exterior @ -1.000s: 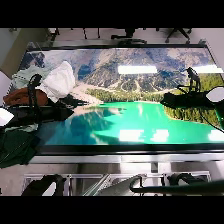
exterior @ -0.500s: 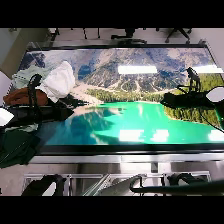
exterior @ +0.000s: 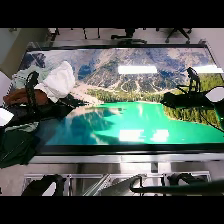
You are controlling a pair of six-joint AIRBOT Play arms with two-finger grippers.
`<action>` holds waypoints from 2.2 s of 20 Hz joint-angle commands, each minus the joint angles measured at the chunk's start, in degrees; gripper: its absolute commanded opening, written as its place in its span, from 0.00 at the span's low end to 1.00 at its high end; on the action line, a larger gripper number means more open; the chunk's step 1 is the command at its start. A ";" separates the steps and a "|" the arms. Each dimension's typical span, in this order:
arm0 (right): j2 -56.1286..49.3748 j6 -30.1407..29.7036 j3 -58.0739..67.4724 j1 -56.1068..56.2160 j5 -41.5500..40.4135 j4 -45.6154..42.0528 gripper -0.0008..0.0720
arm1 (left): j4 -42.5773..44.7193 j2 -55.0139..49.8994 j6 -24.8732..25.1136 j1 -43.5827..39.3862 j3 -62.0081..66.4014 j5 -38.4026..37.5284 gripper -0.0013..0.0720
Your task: Fold the shirts.
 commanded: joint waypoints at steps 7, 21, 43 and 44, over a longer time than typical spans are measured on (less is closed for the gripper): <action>-5.01 0.00 -0.13 -0.28 -2.43 2.95 0.82 | 15.19 -20.57 0.04 8.76 15.78 8.26 0.97; -14.95 -0.68 -0.13 -0.63 -12.90 1.64 0.89 | 15.04 -63.54 -0.11 13.25 43.98 12.35 0.95; 5.90 -3.13 0.48 -0.63 -4.00 -1.31 0.14 | -17.40 -38.34 4.04 -12.31 48.09 -13.33 0.03; 5.79 -3.13 0.28 -0.59 -2.27 -1.29 0.14 | -17.42 -38.60 4.07 -13.05 44.96 -13.05 0.03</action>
